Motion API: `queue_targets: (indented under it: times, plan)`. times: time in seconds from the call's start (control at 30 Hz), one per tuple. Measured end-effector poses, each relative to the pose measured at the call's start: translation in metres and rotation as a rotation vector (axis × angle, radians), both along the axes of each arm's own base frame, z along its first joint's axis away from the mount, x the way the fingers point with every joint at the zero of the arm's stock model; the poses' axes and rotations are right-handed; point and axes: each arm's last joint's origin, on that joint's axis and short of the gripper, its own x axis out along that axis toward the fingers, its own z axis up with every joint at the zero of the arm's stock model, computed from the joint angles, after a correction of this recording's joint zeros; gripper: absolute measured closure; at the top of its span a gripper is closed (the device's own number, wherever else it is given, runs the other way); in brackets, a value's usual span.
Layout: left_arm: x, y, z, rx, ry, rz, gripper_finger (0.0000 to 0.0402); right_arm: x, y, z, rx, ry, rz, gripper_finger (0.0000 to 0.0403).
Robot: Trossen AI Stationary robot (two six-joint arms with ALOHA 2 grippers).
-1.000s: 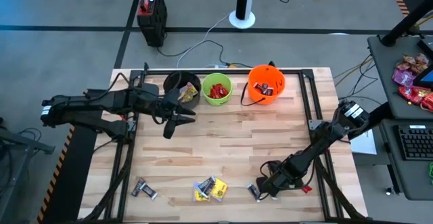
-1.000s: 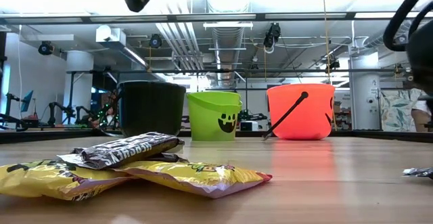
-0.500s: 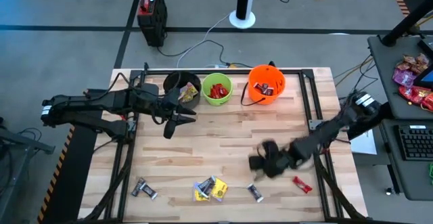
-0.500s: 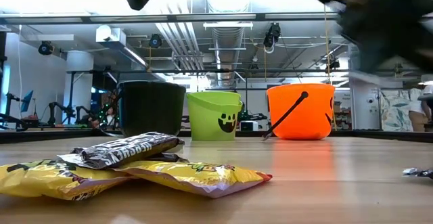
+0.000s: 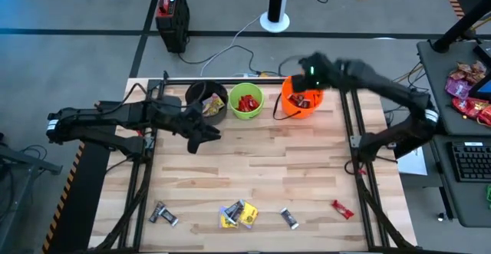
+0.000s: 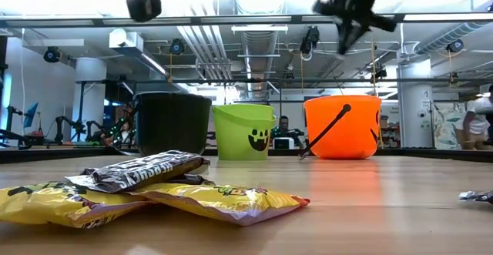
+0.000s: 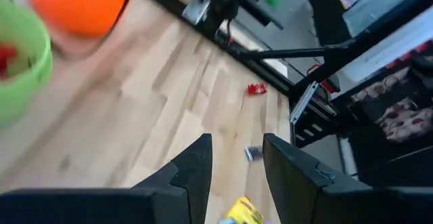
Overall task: Sort candy by brand, put in halloween buckets
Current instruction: Put the brown chocolate bar into the orange bucket
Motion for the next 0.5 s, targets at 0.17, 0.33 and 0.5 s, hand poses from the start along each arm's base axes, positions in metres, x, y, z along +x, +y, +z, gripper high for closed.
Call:
queue_targets:
  times: [0.17,0.33,0.5]
  plan:
    - [-0.001,-0.002,-0.005,-0.1,0.062,0.038,0.0286,-0.008,-0.047,-0.004,0.125,0.128,0.051,0.0371]
    - [-0.001,-0.002,-0.005,-0.148,0.068,0.063,0.0286,0.003,-0.064,-0.021,0.154,0.219,0.141,0.0354]
    - [0.001,-0.002,-0.006,-0.174,0.075,0.076,0.0286,0.01,-0.07,-0.034,0.182,0.272,0.176,0.0331]
